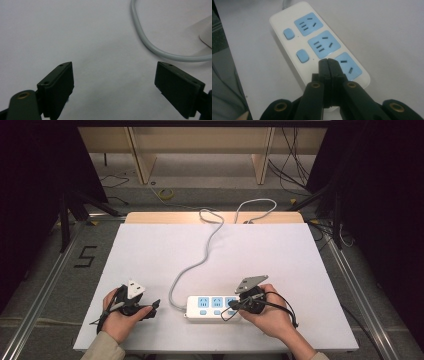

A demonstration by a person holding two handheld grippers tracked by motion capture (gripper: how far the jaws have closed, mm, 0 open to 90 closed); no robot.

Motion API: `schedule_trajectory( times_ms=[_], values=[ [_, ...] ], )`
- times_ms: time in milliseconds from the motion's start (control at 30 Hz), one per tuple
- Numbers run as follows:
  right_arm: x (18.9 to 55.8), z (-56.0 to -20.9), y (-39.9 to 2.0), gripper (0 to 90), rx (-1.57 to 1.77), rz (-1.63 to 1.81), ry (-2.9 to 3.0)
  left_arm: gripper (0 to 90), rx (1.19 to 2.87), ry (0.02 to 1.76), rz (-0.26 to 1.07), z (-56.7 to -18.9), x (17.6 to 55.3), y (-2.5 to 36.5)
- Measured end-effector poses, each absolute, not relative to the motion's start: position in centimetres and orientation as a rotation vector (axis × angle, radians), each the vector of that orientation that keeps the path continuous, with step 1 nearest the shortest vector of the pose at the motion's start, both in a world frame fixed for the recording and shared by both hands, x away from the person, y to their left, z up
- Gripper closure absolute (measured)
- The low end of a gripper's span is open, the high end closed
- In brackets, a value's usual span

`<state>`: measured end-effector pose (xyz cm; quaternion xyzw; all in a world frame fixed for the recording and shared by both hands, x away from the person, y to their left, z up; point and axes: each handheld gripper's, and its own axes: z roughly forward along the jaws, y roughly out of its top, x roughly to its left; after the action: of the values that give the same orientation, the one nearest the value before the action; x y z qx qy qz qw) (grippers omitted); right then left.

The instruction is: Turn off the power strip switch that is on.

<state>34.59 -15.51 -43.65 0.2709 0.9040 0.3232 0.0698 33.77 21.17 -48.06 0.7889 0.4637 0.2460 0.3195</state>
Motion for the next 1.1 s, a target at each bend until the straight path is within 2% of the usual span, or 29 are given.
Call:
schedule_trajectory(
  times_ms=[1100],
  values=[
    [34.69,-44.44,-14.64,90.0,0.779,0.892,2.786,15.5,2.077,1.218,0.646,-48.07,33.78,21.13]
  ],
)
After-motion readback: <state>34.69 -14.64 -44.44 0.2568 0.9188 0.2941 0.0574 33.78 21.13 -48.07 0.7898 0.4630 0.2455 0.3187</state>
